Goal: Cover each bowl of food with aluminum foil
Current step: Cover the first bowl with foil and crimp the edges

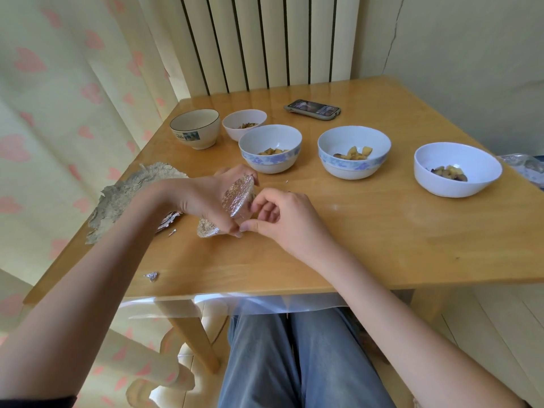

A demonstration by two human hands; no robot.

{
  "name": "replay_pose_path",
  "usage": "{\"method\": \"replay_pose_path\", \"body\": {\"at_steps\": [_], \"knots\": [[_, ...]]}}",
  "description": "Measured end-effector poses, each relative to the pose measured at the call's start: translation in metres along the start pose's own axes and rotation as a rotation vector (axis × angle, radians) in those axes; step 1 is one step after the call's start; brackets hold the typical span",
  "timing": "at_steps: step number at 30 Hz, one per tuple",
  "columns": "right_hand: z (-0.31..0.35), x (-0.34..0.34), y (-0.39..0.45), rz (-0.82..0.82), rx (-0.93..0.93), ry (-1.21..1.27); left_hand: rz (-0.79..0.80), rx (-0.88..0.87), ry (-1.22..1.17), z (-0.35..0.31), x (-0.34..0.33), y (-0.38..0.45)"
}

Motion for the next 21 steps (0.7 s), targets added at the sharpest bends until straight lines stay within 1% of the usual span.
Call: {"method": "replay_pose_path", "body": {"at_steps": [2,7,15,18,20,21], "knots": [[-0.002,0.000,0.002,0.006,-0.005,0.008,0.006,-0.001,0.017,0.000,0.001,0.000],[-0.002,-0.004,0.006,-0.007,0.012,-0.063,0.017,0.004,0.012,-0.001,0.002,-0.001],[-0.002,0.004,0.016,0.077,-0.008,0.050,0.045,0.020,0.031,-0.004,0.002,0.001],[-0.001,0.007,0.018,0.089,-0.034,0.056,0.049,0.018,0.042,-0.005,0.002,0.003],[0.002,0.011,0.020,0.069,-0.063,-0.021,0.043,0.015,0.051,-0.007,0.002,0.004],[0.003,0.014,0.021,0.055,-0.086,-0.116,0.040,0.015,0.063,-0.008,0.002,0.004]]}}
Point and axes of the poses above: each hand's wrist, its own y-axis towards the middle knuckle, its own x-axis out of the back of the hand, z = x × y, the point moved 2 cm from there along y, towards the middle knuckle, and after that the axes turned 12 degrees about y, right-handed, at the moved point
